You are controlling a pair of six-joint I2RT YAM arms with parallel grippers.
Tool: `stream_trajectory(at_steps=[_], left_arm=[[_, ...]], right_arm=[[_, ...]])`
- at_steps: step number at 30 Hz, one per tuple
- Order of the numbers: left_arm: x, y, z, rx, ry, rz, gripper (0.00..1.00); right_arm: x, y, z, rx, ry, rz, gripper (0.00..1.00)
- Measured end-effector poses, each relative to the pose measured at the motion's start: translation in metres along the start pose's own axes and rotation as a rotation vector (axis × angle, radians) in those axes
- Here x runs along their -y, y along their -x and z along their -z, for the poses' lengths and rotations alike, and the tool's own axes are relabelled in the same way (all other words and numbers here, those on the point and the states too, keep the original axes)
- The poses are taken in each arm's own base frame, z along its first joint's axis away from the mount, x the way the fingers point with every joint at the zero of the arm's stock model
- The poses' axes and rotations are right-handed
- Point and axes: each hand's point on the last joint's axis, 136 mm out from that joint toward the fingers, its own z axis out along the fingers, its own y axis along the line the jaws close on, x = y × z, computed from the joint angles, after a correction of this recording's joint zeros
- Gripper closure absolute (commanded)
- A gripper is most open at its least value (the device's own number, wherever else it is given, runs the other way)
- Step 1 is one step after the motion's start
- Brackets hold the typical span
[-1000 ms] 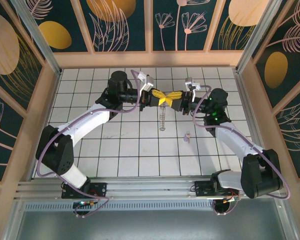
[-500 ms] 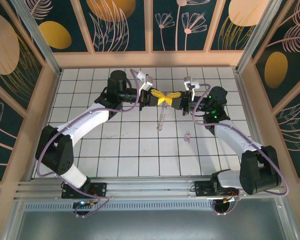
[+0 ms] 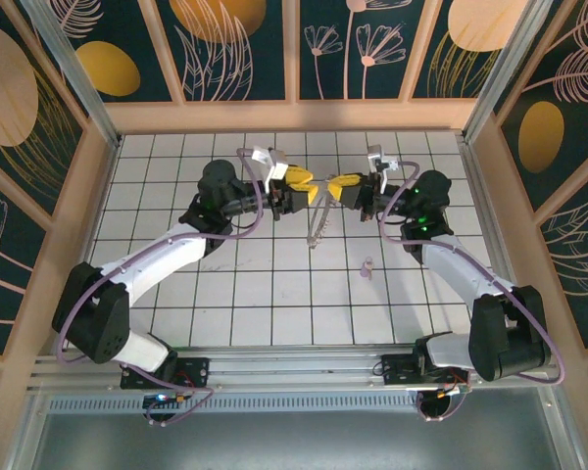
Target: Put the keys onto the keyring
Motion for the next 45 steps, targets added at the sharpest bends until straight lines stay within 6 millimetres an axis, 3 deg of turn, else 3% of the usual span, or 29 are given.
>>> stream_trajectory(at_steps=[12, 15, 24, 31, 45], left_arm=[[-0.008, 0.022, 0.008, 0.148, 0.066, 0.055, 0.57], [-0.008, 0.019, 0.01, 0.176, 0.058, 0.105, 0.57], [0.003, 0.039, 0.012, 0.271, -0.018, 0.147, 0.59], [0.002, 0.033, 0.008, 0.265, -0.045, 0.172, 0.6], [0.004, 0.03, 0.003, 0.259, -0.083, 0.194, 0.63]], right_arm=[[-0.007, 0.026, 0.001, 0.1, 0.031, 0.026, 1.0], [-0.003, 0.027, -0.001, 0.13, 0.052, -0.002, 1.0], [0.013, 0.033, -0.008, 0.19, 0.107, -0.128, 1.0], [0.003, 0.045, -0.012, 0.219, 0.143, -0.125, 1.0], [0.0, 0.035, -0.023, 0.203, 0.174, -0.148, 1.0]])
